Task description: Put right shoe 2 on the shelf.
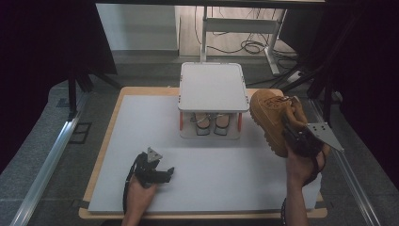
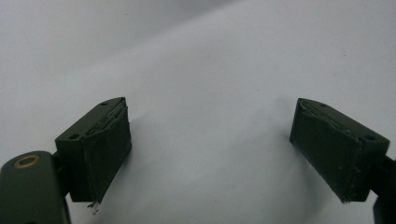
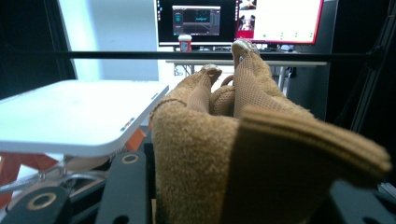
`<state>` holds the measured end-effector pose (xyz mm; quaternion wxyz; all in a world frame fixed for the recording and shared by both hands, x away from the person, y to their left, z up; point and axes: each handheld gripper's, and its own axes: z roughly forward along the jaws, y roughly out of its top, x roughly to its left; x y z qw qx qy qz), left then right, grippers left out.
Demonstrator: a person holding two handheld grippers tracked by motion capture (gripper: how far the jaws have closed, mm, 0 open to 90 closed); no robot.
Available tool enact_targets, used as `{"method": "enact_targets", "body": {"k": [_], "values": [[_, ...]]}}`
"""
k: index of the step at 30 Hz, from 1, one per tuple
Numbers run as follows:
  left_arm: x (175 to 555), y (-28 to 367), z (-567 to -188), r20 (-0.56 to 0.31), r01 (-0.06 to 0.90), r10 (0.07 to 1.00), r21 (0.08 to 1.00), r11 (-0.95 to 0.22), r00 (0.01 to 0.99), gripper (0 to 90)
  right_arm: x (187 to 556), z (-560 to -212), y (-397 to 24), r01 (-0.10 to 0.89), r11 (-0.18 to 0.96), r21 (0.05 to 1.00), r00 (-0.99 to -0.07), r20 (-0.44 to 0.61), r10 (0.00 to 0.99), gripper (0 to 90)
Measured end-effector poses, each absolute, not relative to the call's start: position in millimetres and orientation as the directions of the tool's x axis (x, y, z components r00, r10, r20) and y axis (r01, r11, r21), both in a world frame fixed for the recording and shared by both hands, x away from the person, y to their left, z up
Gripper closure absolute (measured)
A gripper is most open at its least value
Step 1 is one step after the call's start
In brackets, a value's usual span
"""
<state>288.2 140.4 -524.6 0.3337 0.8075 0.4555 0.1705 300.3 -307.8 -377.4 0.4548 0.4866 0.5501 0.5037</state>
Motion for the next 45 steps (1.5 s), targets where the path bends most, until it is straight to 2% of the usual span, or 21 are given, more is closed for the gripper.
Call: {"method": "enact_targets", "body": {"k": [27,45], "values": [[288,140,-525,-0.029,0.62,0.849,0.696,-0.362,0.528,12.2,322,-328,-312,-0.008,0.001,1.0,-0.112,-0.002,0.994,52.9],[288,141,-525,-0.025,0.619,0.848,0.694,-0.366,0.529,12.3,332,-310,-292,-0.033,0.004,0.999,-0.155,-0.009,0.988,53.1]]}}
